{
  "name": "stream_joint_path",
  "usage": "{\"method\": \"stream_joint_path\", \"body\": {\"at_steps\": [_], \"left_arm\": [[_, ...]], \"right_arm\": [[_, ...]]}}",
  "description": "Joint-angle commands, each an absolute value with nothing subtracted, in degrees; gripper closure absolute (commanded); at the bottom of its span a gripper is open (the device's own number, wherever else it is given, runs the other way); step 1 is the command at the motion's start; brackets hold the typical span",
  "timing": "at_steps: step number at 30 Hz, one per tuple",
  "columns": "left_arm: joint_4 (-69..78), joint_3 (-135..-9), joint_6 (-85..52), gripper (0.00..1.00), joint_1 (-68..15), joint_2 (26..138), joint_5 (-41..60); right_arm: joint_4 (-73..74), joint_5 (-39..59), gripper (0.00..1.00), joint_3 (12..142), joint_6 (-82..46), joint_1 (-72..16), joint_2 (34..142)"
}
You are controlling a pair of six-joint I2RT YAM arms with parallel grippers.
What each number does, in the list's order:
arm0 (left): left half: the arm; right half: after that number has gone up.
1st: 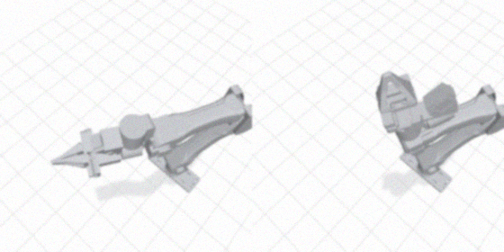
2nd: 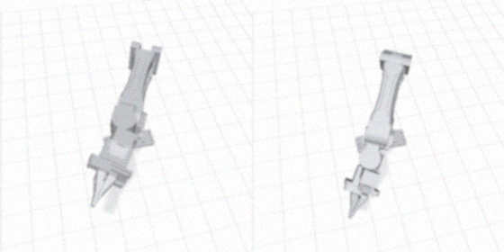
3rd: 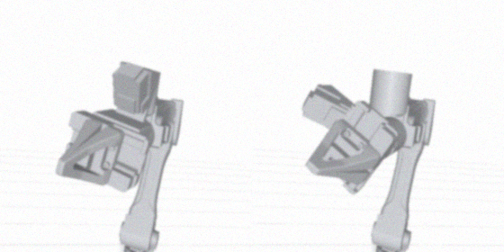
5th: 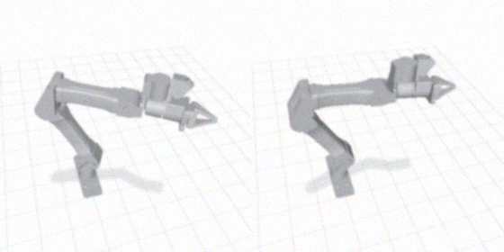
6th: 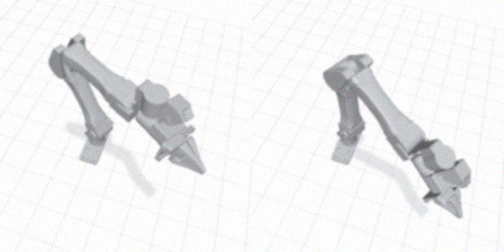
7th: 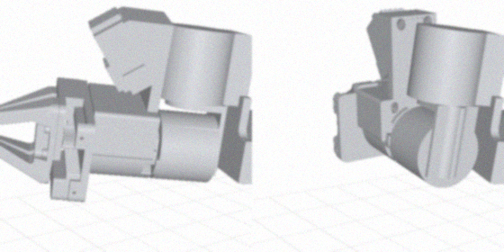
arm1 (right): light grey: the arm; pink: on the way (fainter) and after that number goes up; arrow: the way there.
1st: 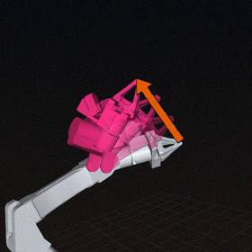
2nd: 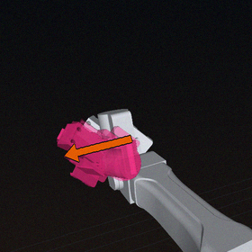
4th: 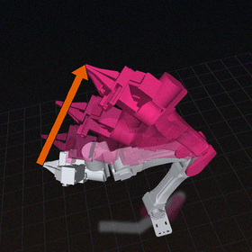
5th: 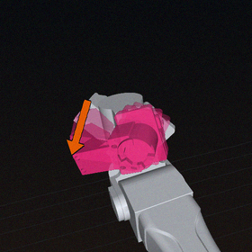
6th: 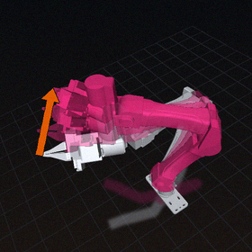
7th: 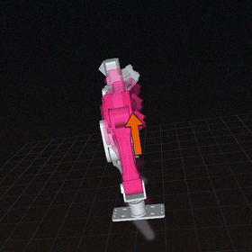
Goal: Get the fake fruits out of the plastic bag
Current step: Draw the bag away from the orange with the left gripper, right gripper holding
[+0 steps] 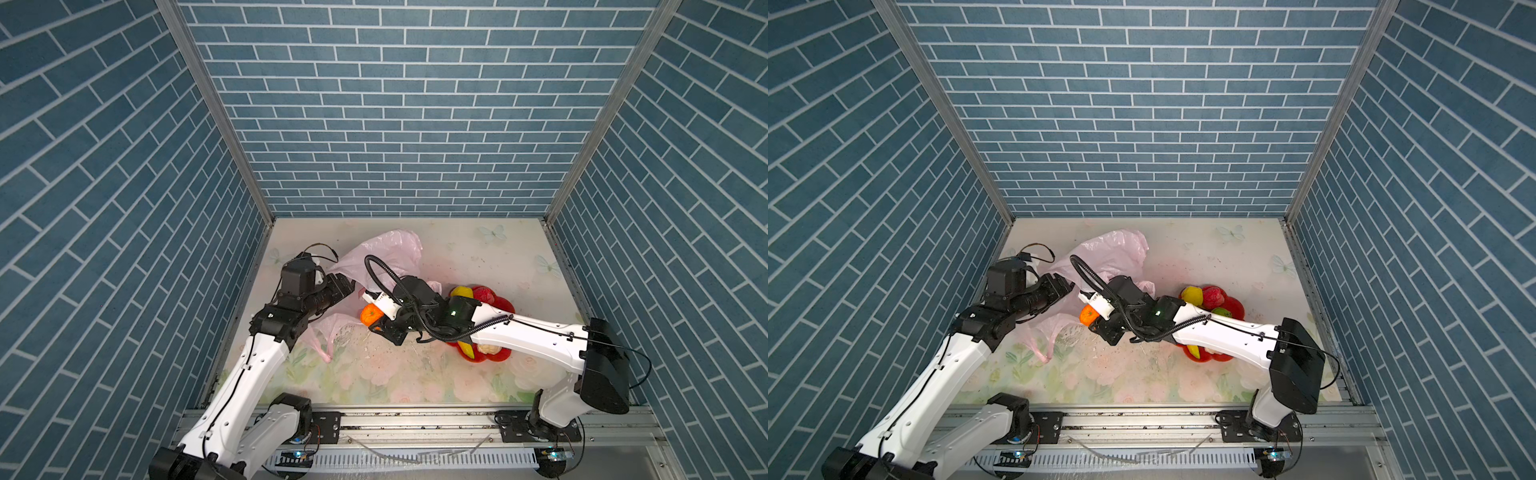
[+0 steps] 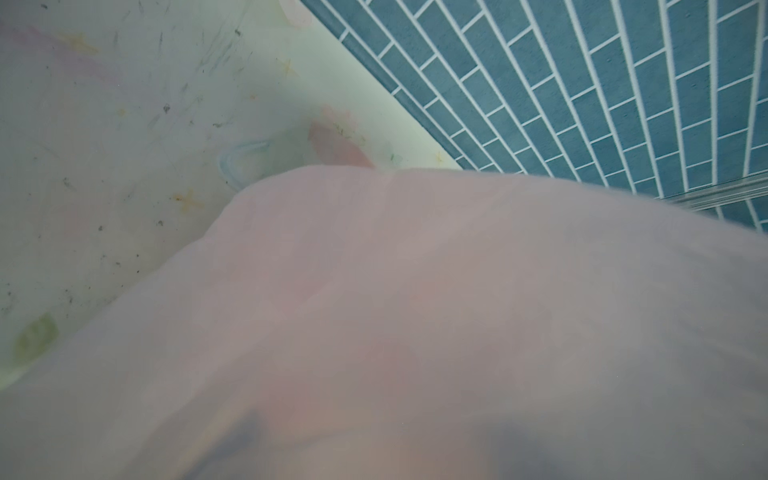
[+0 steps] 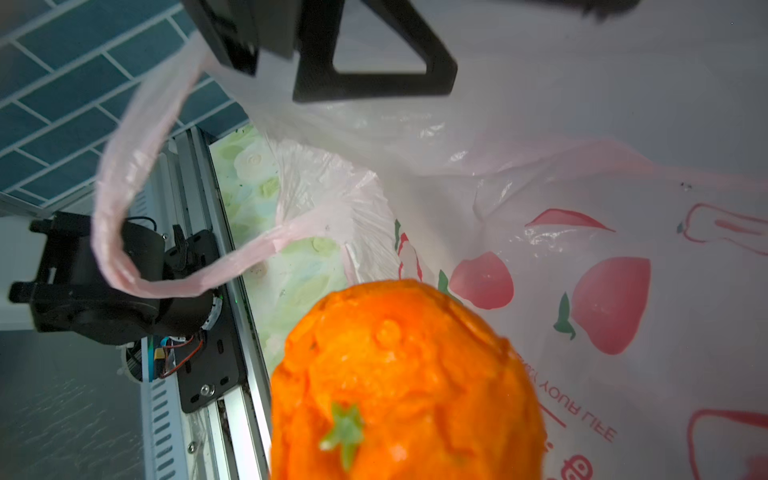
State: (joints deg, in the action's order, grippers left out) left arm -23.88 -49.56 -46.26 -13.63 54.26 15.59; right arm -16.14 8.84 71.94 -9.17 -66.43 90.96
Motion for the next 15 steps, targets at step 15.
{"method": "stream_joint_path", "body": {"at_steps": [15], "left_arm": [[-20.74,-51.93,-49.65,0.16,-13.45,45.16,19.16]], "right_arm": [[-12.67,9.2,0.88,81.52,-17.99,-66.36,102.29]]}}
